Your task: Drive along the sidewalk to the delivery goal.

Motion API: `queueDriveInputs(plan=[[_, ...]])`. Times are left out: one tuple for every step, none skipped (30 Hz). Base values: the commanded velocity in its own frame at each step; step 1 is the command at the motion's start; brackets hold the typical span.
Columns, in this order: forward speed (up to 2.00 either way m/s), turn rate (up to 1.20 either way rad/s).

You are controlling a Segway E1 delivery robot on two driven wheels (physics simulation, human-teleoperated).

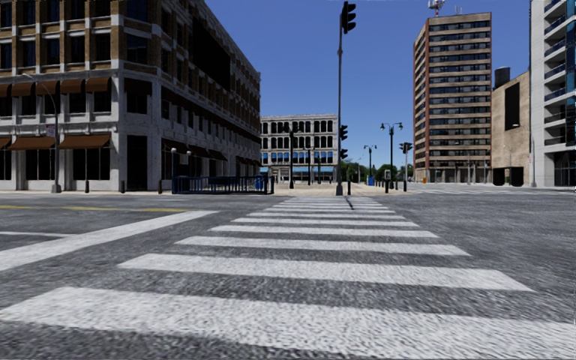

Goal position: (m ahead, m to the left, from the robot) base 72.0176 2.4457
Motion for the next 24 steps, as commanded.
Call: queueDriveInputs(plan=[[2.00, -0.54], [2.00, -0.54], [2.00, -0.54], [2.00, -0.54], [2.00, -0.45], [2.00, -0.45], [2.00, -0.17], [2.00, 0.00], [2.00, 0.00], [2.00, 0.00], [2.00, 0.00], [2.00, 0.00], [2.00, 0.00], [2.00, 0.00], [2.00, 0.00], [2.00, 0.00], [2.00, -0.19], [2.00, -0.41], [2.00, -0.41], [2.00, -0.48], [2.00, -0.44], [2.00, -0.21], [2.00, -0.21], [2.00, -0.01]])
